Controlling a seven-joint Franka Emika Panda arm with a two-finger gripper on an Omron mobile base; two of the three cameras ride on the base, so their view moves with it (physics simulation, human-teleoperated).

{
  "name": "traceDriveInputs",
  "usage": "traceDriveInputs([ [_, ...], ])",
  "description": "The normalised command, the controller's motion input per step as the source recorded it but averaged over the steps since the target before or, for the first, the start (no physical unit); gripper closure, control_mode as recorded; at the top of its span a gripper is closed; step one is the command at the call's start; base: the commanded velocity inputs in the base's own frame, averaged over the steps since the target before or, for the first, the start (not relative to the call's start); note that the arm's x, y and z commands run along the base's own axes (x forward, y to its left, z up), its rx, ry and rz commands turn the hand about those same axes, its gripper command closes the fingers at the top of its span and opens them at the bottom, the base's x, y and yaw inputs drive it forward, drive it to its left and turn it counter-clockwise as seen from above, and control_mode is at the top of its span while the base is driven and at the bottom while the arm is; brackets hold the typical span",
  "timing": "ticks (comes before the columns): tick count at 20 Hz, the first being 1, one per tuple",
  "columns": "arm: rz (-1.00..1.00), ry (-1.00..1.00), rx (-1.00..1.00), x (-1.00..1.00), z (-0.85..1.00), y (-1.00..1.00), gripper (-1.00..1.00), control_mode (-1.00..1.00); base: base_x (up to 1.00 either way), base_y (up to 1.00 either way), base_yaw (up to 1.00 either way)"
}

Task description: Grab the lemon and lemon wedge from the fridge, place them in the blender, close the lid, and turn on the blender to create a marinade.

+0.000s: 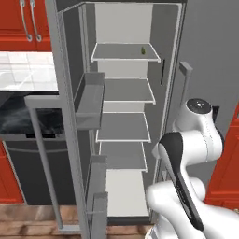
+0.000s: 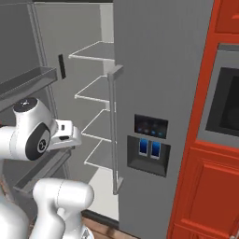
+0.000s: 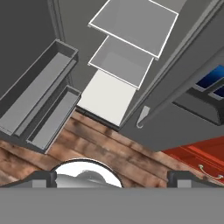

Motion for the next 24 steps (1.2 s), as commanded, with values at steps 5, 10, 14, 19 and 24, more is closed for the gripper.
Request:
traceDriveInputs([
  [5, 0.0, 0.0, 0.0, 0.0, 0.0, 0.0, -1.0, 1.0, 0.4, 0.25, -0.22],
  [10, 0.0, 0.0, 0.0, 0.0, 0.0, 0.0, -1.0, 1.0, 0.39, 0.15, -0.07],
  [14, 0.0, 0.0, 0.0, 0.0, 0.0, 0.0, -1.0, 1.0, 0.41, 0.01, 0.0],
  [19, 0.0, 0.0, 0.0, 0.0, 0.0, 0.0, -1.0, 1.0, 0.57, 0.22, -0.01],
  [24, 0.0, 0.0, 0.0, 0.0, 0.0, 0.0, -1.0, 1.0, 0.56, 0.34, -0.04],
])
